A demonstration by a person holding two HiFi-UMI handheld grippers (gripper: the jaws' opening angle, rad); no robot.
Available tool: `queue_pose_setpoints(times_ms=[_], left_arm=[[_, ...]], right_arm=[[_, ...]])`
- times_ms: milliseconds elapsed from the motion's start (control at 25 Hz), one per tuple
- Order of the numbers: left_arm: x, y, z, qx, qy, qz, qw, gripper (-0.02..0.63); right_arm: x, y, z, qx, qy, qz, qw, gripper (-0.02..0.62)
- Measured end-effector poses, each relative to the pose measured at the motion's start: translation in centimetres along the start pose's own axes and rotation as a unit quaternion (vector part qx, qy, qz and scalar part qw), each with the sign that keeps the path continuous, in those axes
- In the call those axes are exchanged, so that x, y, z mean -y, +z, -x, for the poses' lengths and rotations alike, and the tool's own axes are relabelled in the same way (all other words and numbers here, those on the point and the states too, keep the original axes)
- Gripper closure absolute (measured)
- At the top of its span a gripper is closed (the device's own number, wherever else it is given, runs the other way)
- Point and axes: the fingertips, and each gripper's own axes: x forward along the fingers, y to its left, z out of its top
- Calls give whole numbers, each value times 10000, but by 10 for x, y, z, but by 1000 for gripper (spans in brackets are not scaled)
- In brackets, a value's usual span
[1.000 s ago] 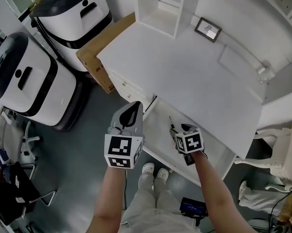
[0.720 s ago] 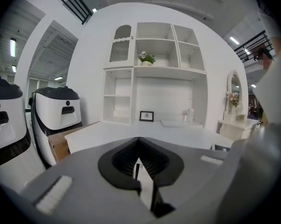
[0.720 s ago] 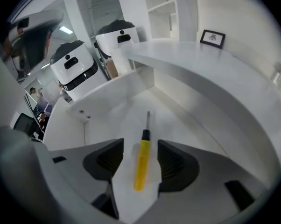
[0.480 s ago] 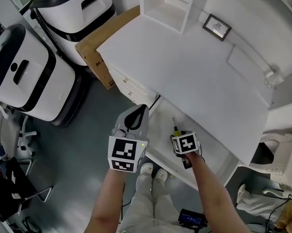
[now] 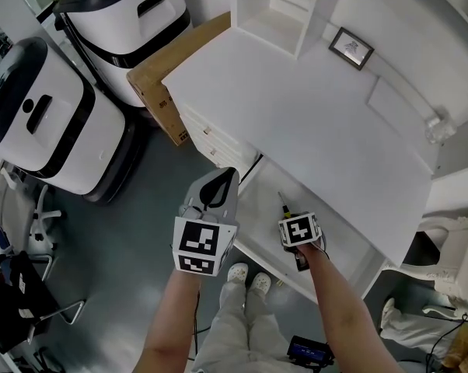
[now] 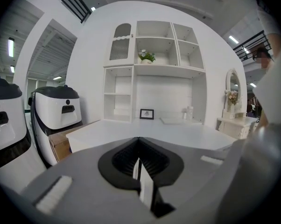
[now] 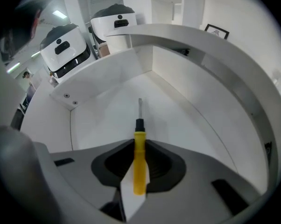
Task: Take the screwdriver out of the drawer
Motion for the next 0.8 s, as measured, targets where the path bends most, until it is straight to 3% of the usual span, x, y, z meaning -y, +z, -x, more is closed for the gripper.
queue_pose_setpoints(times_ms=[800], left_arm=[[10,96,41,733,-46,-305,9968,601]], right_arm=[[-7,39,109,840,-193,229,9960,514]])
